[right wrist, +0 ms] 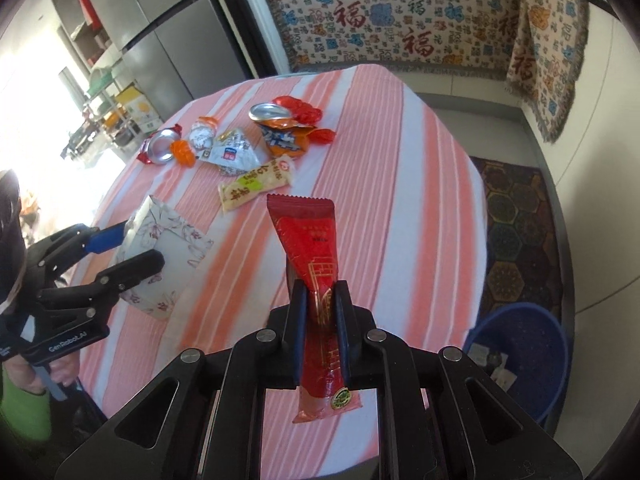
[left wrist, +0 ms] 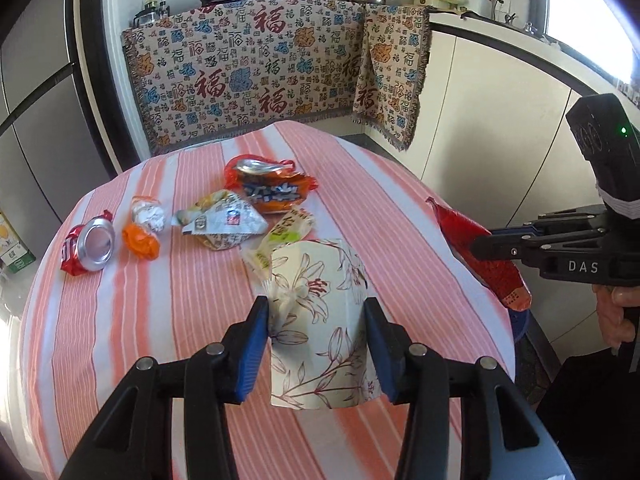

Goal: Collect trash
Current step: 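Carry the pouch and red packet over the blue wastebasket and open both tools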

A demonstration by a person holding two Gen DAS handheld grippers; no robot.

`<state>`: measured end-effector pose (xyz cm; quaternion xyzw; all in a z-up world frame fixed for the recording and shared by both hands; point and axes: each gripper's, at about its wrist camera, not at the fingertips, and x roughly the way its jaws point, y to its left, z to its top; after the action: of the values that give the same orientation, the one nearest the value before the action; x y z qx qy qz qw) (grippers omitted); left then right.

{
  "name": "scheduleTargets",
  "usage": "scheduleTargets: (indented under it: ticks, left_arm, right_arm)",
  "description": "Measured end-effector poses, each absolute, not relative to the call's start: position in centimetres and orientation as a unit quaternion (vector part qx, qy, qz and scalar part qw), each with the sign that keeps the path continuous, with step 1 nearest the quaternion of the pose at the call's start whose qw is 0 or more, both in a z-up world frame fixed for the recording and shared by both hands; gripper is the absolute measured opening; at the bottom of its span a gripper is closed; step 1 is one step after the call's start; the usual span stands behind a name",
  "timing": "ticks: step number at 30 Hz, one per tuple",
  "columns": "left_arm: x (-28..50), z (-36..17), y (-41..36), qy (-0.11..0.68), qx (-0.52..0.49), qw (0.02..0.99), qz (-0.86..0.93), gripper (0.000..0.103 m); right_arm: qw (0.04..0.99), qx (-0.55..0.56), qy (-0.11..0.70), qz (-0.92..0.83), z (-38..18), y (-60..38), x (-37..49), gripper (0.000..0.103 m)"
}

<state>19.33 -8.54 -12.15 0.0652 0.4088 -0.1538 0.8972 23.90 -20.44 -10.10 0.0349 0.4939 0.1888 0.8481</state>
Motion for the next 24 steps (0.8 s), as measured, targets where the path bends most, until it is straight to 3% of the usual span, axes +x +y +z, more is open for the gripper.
scheduleTargets:
  ticks: [12,24]
  left_arm:
    - [21.6,-11.0,-21.7,0.4,0.058,0.874,-0.27,0.047]
    - [25.0,-17.5,-37.2,0.448,0.055,0.812,-0.37,0.047]
  right_arm:
    - [0.868,0.103,0.477,0.09,-9.3,-34.5,23.1,0.012]
    - [0.838,0.196,0.507,-0.038,-17.4,-49.8,22.2,0.012]
